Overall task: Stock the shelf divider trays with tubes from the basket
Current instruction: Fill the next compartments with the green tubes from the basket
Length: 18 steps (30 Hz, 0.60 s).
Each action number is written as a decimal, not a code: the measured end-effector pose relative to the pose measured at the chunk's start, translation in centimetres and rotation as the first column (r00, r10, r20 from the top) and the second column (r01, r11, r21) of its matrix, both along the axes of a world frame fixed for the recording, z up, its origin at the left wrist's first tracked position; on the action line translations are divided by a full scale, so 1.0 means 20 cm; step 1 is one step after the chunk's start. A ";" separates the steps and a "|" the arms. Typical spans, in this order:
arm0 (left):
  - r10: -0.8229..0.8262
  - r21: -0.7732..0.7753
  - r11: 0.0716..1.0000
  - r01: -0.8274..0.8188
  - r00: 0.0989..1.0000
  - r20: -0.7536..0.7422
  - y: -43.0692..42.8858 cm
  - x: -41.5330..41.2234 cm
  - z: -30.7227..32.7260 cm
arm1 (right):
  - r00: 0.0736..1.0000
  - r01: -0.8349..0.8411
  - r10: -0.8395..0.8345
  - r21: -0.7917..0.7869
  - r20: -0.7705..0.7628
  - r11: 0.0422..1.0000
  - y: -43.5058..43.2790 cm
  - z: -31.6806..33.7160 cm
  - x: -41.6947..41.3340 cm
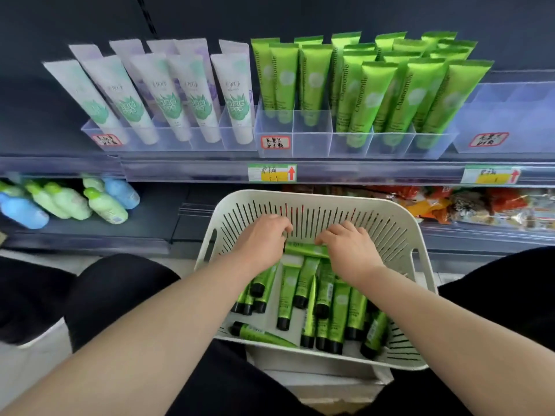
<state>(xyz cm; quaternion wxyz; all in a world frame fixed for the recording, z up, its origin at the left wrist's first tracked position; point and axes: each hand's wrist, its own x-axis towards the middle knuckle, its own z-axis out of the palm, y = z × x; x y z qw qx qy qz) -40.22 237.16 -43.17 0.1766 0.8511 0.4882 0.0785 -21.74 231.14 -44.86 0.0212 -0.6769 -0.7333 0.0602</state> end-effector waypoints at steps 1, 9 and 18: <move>0.013 -0.020 1.000 -0.013 1.000 0.002 -0.02 -0.02 -0.04 | 1.000 0.006 -0.006 -0.056 -0.002 0.998 0.00 -0.03 -0.01; 0.087 -0.083 0.993 -0.086 0.996 0.006 -0.12 -0.11 -0.29 | 1.000 -0.002 -0.003 -0.461 -0.010 0.887 0.02 -0.24 -0.08; 0.103 -0.099 0.990 -0.101 0.994 0.022 -0.09 -0.11 -0.33 | 0.971 0.192 -0.239 -0.504 -0.028 0.842 0.03 -0.33 -0.15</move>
